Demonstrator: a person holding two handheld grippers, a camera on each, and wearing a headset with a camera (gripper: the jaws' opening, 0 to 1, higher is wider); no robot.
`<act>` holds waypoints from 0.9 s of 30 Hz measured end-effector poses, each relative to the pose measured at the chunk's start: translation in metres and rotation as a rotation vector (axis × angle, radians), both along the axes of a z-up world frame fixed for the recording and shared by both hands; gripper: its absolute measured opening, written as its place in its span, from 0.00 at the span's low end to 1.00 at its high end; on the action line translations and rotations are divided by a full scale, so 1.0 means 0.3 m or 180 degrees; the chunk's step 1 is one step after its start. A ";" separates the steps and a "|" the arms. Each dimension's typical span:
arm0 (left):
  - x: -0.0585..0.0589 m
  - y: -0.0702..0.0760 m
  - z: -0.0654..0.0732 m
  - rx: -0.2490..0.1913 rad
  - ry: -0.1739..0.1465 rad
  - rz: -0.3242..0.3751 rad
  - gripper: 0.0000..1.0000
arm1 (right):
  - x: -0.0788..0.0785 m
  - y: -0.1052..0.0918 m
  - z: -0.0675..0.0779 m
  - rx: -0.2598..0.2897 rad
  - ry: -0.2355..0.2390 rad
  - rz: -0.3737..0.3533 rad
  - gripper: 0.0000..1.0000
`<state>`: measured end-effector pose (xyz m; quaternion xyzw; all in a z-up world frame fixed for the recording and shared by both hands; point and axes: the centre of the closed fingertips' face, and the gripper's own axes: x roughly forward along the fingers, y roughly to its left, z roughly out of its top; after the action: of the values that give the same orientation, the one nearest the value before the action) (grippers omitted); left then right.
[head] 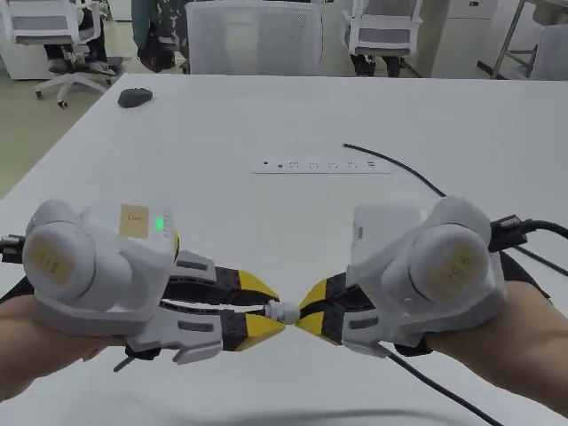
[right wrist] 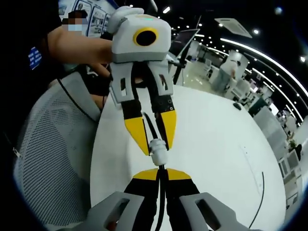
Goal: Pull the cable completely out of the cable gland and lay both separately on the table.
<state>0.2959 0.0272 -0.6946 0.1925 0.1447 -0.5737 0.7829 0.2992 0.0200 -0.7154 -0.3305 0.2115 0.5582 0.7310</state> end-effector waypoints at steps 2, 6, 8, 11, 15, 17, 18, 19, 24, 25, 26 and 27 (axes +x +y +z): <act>0.008 0.017 0.003 -0.0013 -0.0006 0.0045 0.14 | 0.015 -0.038 -0.008 -0.0035 -0.0021 -0.0102 0.00; 0.022 0.048 0.023 -0.0090 -0.0039 0.0155 0.14 | 0.047 -0.141 -0.028 -0.0041 0.0007 -0.0387 0.00; 0.026 0.061 0.026 -0.0093 -0.0072 0.0190 0.14 | 0.051 -0.185 -0.043 -0.0015 0.0081 -0.0494 0.00; 0.034 0.079 0.025 -0.0095 -0.0065 0.0244 0.14 | 0.059 -0.236 -0.064 -0.0057 0.0105 -0.0630 0.00; 0.039 0.085 0.020 -0.0087 -0.0048 0.0282 0.14 | 0.061 -0.277 -0.109 -0.0149 0.0158 -0.0765 0.00; 0.043 0.091 0.015 -0.0045 -0.0075 0.0299 0.14 | 0.067 -0.296 -0.137 -0.0236 0.0153 -0.0820 0.00; 0.050 0.102 0.013 0.0030 -0.0149 0.0321 0.14 | 0.066 -0.300 -0.146 -0.0259 0.0160 -0.0826 0.00; 0.049 0.104 0.015 0.0005 -0.0140 0.0333 0.14 | 0.067 -0.306 -0.154 -0.0287 0.0167 -0.0843 0.00; 0.049 0.112 0.022 -0.0052 -0.0104 0.0351 0.14 | 0.071 -0.319 -0.167 -0.0347 0.0182 -0.0885 0.00; 0.053 0.115 0.026 -0.0067 -0.0108 0.0361 0.14 | 0.076 -0.323 -0.171 -0.0379 0.0178 -0.0900 0.00; 0.056 0.115 0.030 -0.0089 -0.0102 0.0372 0.14 | 0.081 -0.325 -0.174 -0.0401 0.0165 -0.0901 0.00; 0.057 0.115 0.031 -0.0099 -0.0097 0.0375 0.14 | 0.081 -0.324 -0.174 -0.0401 0.0171 -0.0895 0.00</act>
<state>0.3131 0.0617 -0.6852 0.1801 0.1349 -0.5258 0.8203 0.3235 -0.0772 -0.7677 -0.3278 0.3099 0.4446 0.7739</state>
